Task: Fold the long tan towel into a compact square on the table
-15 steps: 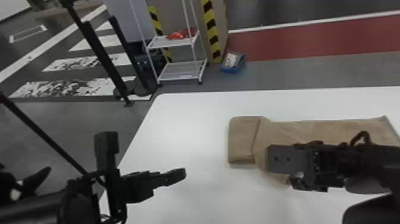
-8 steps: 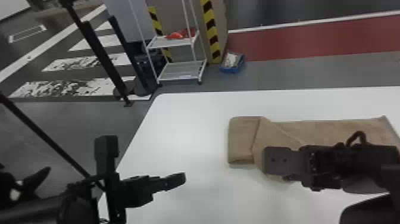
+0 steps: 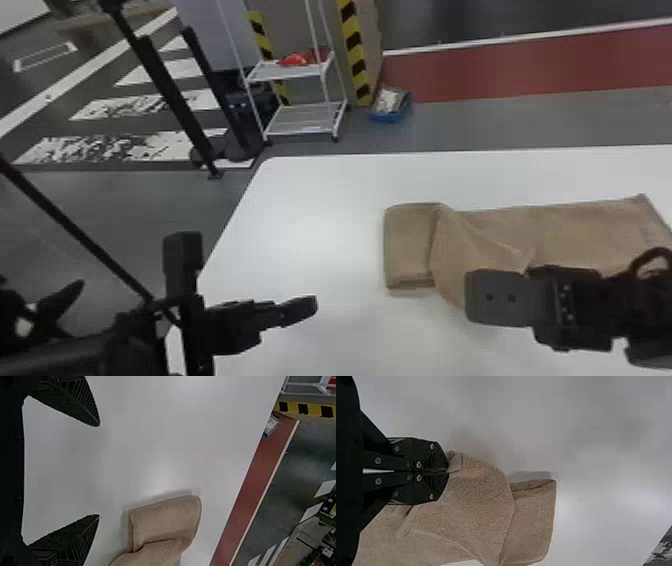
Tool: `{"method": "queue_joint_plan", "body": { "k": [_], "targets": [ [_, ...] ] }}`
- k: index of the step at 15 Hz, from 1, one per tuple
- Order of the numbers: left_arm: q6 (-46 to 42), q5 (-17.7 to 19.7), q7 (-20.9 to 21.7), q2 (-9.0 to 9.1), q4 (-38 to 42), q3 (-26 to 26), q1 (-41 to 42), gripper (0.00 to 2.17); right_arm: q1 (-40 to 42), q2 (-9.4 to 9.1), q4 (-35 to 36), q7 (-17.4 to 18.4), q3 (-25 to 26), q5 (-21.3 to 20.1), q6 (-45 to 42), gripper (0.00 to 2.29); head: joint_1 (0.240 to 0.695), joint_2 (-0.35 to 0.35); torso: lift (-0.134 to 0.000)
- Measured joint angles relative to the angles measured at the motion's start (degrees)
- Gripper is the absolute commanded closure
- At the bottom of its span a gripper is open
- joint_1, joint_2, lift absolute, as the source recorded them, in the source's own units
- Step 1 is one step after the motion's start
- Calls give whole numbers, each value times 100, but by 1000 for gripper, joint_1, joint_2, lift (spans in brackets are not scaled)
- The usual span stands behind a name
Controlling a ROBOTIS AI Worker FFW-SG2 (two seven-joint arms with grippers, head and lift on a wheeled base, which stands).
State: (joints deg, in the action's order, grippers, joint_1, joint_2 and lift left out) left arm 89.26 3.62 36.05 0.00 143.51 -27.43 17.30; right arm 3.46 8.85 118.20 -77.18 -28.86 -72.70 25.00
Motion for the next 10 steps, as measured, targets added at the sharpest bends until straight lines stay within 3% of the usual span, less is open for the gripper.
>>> {"method": "queue_joint_plan", "body": {
  "k": [1, 3, 5, 10],
  "targets": [
    [0, 9, 7, 0, -3, 1, 3, 66, 59, 8, 17, 1, 21, -29, 8, 1278, 695, 350, -125],
    [0, 29, 16, 0, -19, 1, 10, 66, 134, -1, 30, 57, 45, -68, 85, 691, 695, 350, -125],
    [0, 48, 17, 0, -59, 1, 11, 66, 148, -52, 70, 118, 61, -45, 242, 390, 695, 350, -125],
    [0, 77, 16, 0, -166, 1, 11, 70, 55, -79, 126, 266, 107, -10, 233, 444, 695, 350, -125]
  ]
}}
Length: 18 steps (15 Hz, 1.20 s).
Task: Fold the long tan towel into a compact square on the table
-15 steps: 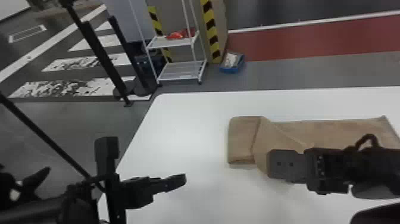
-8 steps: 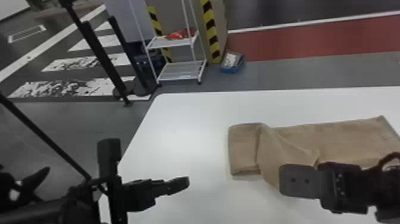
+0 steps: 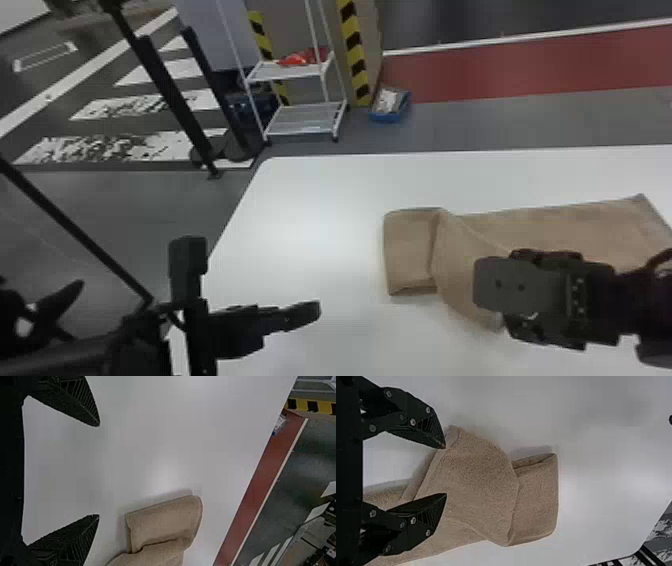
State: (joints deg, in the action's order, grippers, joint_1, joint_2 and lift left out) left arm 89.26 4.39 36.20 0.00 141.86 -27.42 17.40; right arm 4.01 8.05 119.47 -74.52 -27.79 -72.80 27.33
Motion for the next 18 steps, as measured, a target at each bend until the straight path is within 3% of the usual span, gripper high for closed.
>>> {"method": "queue_joint_plan", "body": {
  "k": [2, 8, 11, 15, 18],
  "targets": [
    [0, 4, 0, 0, -42, 6, -2, 76, -66, -41, -182, 17, -9, -68, -35, 589, 695, 350, -125],
    [0, 9, 0, 0, -118, -11, -5, 76, -199, -50, -287, -53, 186, -24, -30, 572, 695, 335, -125],
    [0, 10, 0, 0, -94, 13, 10, 80, -329, 199, -323, -10, 229, -155, -466, 572, 695, 310, -125],
    [0, 31, -17, 0, -138, 18, 35, 83, -434, 712, -349, -40, 68, -407, -842, 572, 695, 276, -125],
    [0, 35, -16, 0, -155, 28, 35, 83, -384, 799, -403, 20, -28, -672, -1093, 572, 695, 271, -125]
  ]
}}
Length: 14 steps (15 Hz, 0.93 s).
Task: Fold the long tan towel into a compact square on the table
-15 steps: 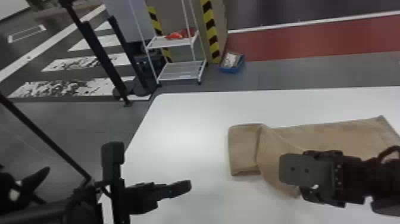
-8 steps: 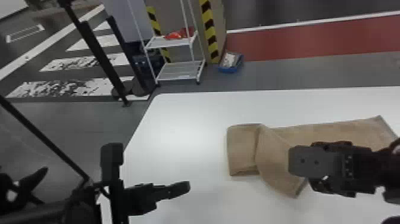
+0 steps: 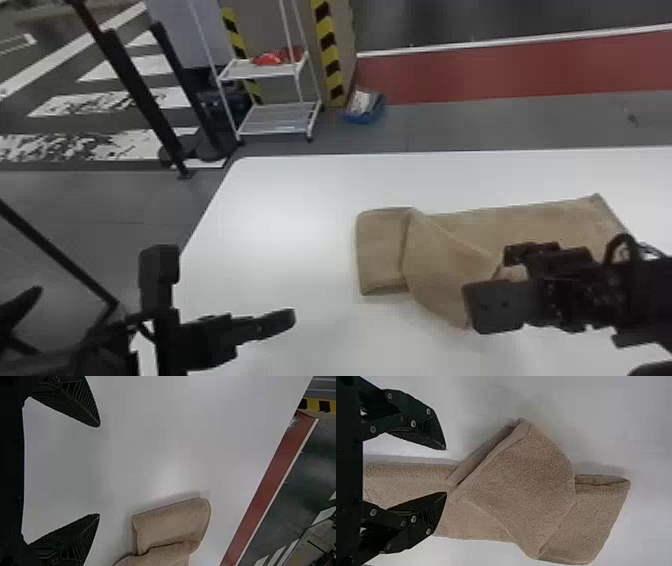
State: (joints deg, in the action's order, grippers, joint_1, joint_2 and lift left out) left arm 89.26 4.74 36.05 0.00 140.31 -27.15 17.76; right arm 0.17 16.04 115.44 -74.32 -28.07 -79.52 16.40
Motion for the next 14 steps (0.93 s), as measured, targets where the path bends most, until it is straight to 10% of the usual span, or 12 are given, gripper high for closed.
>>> {"method": "queue_joint_plan", "body": {
  "k": [14],
  "targets": [
    [0, 0, -32, 0, -21, 52, 61, 83, -236, -59, -587, 374, -616, -618, -35, 572, 695, 294, -125]
  ]
}}
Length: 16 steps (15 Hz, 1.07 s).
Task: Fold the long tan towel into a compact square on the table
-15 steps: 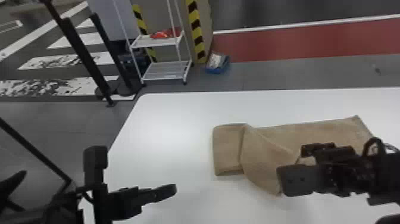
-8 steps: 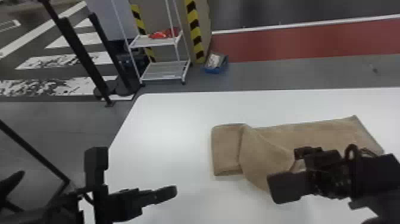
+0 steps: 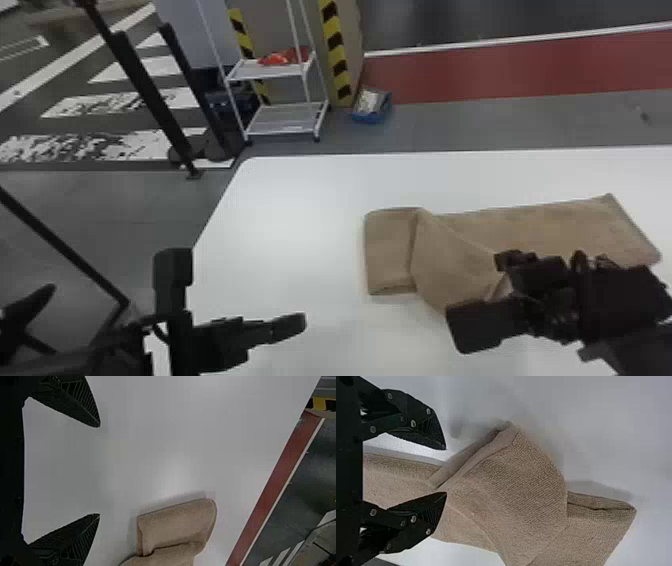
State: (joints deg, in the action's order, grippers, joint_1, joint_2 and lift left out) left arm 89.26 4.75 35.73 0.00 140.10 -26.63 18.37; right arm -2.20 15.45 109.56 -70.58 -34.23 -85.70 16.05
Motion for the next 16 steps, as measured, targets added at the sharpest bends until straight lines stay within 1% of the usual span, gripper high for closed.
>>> {"method": "queue_joint_plan", "body": {
  "k": [3, 8, 9, 10, 12, 13, 14, 16],
  "targets": [
    [0, 0, 2, 0, 21, 7, 5, 83, 0, -6, -78, 58, -82, -99, -8, 572, 695, 295, -125],
    [0, 0, -5, 0, 34, 69, 63, 83, 0, -120, -127, 119, -225, -117, 72, 589, 695, 313, -125],
    [0, 0, -3, 0, 35, 69, 68, 83, 0, -148, -150, 117, -252, -138, 77, 711, 695, 317, -125],
    [0, 0, 7, 0, 35, 68, 69, 83, 0, -175, -179, 108, -268, -174, 77, 896, 695, 319, -125],
    [0, 6, 18, 0, 35, 57, 70, 83, 0, -219, -228, 86, -276, -220, 67, 974, 695, 321, -125],
    [0, 8, 22, 0, 34, 54, 70, 87, 0, -234, -238, 86, -277, -231, 65, 1166, 695, 323, -125],
    [0, 8, 27, 0, 28, 54, 71, 87, 0, -240, -241, 88, -276, -237, 64, 1234, 695, 324, -125],
    [0, 9, 31, 0, 10, 53, 77, 87, 0, -253, -241, 110, -265, -243, 71, 1234, 695, 324, -125]
  ]
}}
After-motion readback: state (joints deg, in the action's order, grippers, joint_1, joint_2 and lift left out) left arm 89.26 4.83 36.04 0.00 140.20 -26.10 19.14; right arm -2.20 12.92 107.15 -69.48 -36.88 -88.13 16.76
